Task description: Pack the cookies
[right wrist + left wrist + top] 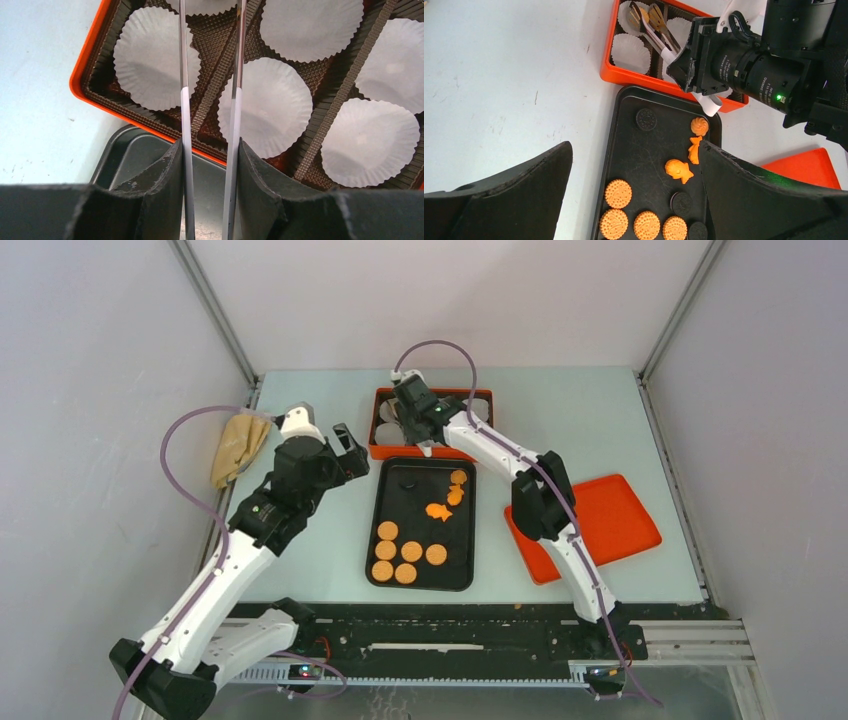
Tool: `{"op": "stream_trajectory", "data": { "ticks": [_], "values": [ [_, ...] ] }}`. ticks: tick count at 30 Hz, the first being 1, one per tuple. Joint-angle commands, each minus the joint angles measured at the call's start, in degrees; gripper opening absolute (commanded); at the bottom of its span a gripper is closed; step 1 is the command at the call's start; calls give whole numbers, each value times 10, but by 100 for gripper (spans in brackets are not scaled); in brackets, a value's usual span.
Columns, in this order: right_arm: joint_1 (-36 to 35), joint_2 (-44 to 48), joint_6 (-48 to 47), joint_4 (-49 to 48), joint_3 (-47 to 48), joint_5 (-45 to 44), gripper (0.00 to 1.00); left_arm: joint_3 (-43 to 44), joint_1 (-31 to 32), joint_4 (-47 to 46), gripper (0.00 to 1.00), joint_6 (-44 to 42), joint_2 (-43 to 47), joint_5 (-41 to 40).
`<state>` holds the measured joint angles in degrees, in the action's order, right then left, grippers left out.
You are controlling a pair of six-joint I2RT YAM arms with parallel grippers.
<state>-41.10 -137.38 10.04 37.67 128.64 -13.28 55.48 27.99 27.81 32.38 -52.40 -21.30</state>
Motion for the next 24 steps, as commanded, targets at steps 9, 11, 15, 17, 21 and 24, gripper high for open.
{"op": "stream_trajectory", "data": {
  "ticks": [9, 11, 15, 17, 21, 24],
  "values": [
    [0, 47, -23, -34, -8, -33, 49, -15, 0, -6, 100, -9, 7, 16],
    [-5, 83, -27, -60, -46, -41, 49, -16, 0, -9, 100, -9, 9, 21],
    [-7, 119, -35, -86, -71, -54, 56, -24, 0, -23, 100, -9, 19, 31],
    [-7, 125, -40, -79, -67, -59, 59, -28, 0, -30, 100, -10, 22, 37],
    [-10, 134, -42, -61, -72, -68, 58, -34, 0, -34, 100, -9, 29, 45],
    [-36, 188, -38, -58, -134, -92, 56, -35, 0, -34, 100, -8, 33, 47]
  ]
}}
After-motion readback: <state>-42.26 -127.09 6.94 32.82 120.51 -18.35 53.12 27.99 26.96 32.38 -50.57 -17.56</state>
